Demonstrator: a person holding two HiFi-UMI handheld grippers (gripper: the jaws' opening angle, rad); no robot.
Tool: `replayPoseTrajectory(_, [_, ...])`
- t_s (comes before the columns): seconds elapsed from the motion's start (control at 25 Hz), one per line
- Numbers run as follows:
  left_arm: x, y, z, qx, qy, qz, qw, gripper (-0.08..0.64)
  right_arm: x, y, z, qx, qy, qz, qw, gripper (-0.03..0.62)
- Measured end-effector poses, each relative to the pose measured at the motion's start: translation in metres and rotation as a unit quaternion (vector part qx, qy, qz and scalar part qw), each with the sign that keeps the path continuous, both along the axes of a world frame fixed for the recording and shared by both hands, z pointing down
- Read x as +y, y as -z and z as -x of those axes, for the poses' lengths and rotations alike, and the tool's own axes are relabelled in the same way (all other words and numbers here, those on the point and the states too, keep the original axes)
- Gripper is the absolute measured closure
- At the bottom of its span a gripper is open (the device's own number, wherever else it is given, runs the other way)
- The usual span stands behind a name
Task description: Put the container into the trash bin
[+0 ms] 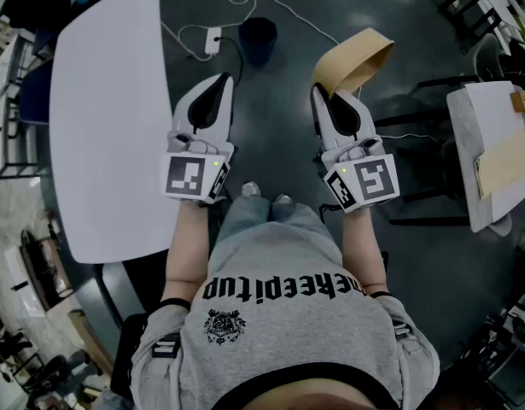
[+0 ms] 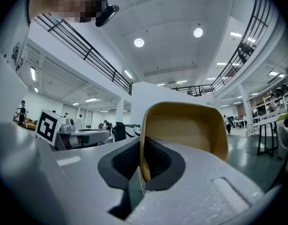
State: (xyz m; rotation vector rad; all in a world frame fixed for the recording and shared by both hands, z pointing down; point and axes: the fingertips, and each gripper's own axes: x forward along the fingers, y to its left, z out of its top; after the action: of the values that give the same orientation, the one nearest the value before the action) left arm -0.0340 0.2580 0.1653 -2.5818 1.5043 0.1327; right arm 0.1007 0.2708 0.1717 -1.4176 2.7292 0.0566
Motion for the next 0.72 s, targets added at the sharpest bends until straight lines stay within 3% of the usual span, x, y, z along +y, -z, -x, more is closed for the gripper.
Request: replayPoseTrajectory(0.72, [-0.035,-0.002,0.039,-0.002,-0.019,-0.011,0.9998,0.54,-0.031,-0.006,0.04,-0.009,-0.013,0.008,1.0,0.58])
